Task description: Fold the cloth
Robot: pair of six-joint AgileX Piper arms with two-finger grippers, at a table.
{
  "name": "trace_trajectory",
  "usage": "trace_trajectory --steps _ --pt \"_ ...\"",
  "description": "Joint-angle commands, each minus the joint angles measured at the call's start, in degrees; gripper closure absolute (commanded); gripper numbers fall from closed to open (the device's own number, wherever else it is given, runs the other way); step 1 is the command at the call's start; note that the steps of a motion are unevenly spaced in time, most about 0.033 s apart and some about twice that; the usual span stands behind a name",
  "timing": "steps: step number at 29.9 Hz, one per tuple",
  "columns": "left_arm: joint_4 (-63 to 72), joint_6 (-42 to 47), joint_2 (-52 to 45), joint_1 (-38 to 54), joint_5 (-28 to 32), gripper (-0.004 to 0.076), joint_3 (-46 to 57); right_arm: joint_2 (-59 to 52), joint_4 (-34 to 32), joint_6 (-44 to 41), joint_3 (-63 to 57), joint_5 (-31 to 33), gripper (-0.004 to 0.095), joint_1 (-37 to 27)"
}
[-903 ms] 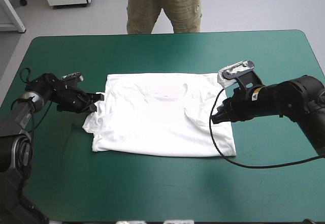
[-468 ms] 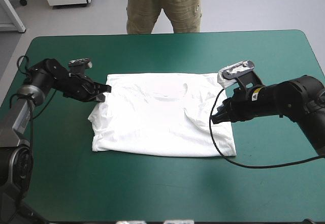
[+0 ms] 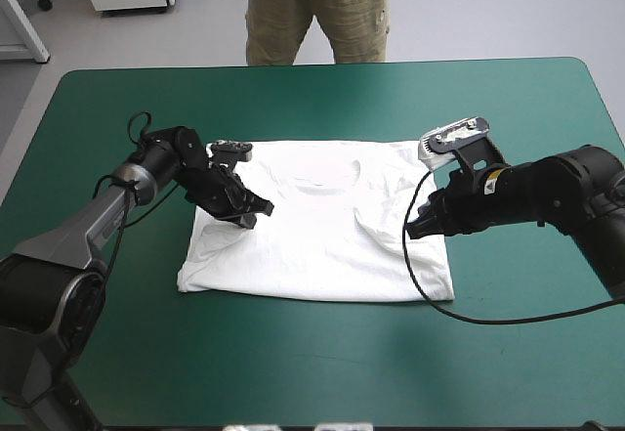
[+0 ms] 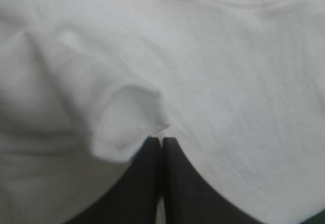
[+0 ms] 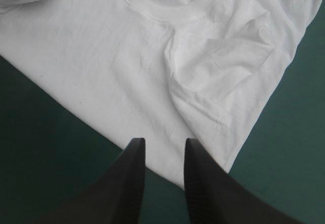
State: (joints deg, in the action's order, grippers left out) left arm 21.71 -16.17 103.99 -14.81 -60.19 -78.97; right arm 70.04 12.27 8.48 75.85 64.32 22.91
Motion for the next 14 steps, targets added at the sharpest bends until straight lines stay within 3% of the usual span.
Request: trace_trajectory --steps 1,7,10,14 --pt "-0.3 1.29 -0.81 -0.58 -0.57 0.064 -1.67 -1.48 0.52 0.18 1.45 -1.76 0.0633 0.02" --pt "5.51 -1.68 -2.46 -0.58 -0.09 0.022 -1.67 -2.26 0.13 0.18 1.45 -5.45 0.0544 0.02" --pt "4.96 -1.68 -5.2 -0.47 -0.48 0.0181 -1.67 -4.63 -0.37 0.18 1.45 -8.11 0.0542 0.02" --pt "-1.16 0.02 -13.21 -0.47 -1.97 0.0198 -1.67 -8.17 -6.28 -2.72 1.45 -5.48 0.0546 0.02"
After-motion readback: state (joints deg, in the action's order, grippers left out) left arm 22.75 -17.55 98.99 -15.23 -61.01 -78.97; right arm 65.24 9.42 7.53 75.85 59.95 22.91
